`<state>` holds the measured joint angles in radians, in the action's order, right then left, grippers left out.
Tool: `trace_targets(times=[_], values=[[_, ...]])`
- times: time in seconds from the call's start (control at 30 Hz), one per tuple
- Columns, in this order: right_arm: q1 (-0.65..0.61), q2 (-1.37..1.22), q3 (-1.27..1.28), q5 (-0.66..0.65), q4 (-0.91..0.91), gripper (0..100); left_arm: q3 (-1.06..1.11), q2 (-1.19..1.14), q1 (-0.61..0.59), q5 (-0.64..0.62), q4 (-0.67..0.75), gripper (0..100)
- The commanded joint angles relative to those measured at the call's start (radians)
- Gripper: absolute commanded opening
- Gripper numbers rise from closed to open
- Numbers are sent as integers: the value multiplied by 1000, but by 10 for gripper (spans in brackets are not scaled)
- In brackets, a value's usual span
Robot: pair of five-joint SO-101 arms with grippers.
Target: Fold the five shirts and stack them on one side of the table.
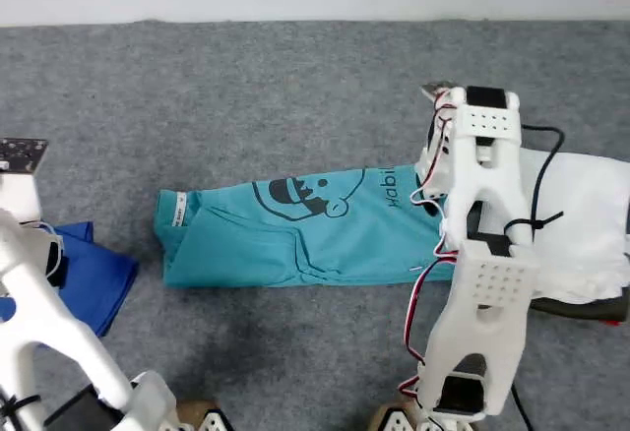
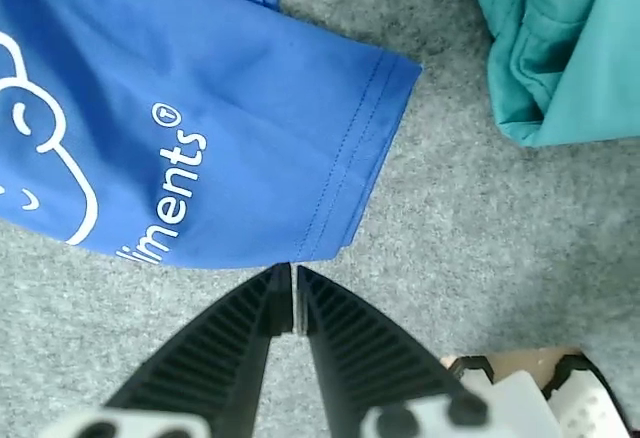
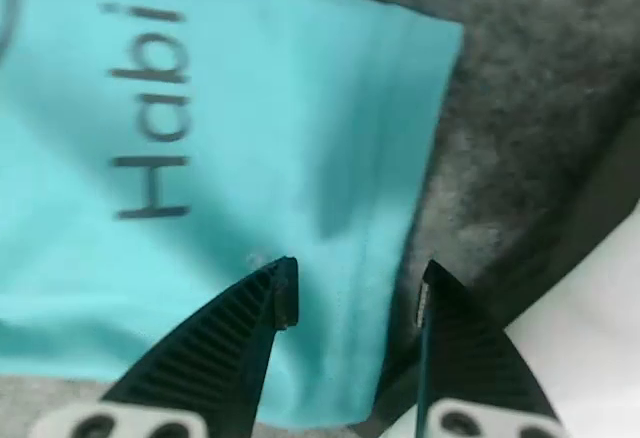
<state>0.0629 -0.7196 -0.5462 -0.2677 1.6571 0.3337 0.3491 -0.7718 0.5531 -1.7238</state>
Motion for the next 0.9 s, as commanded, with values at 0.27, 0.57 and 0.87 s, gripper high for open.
trace_targets(times=[0.27,0.57,0.87], values=[[-93,-136,-8,32,-13,113,-5,44,5,2,-8,19],[-101,-96,-12,6,-2,9,-8,44,6,2,-8,19],[-196,185,-12,-43,133,9,-10,44,8,2,0,19]])
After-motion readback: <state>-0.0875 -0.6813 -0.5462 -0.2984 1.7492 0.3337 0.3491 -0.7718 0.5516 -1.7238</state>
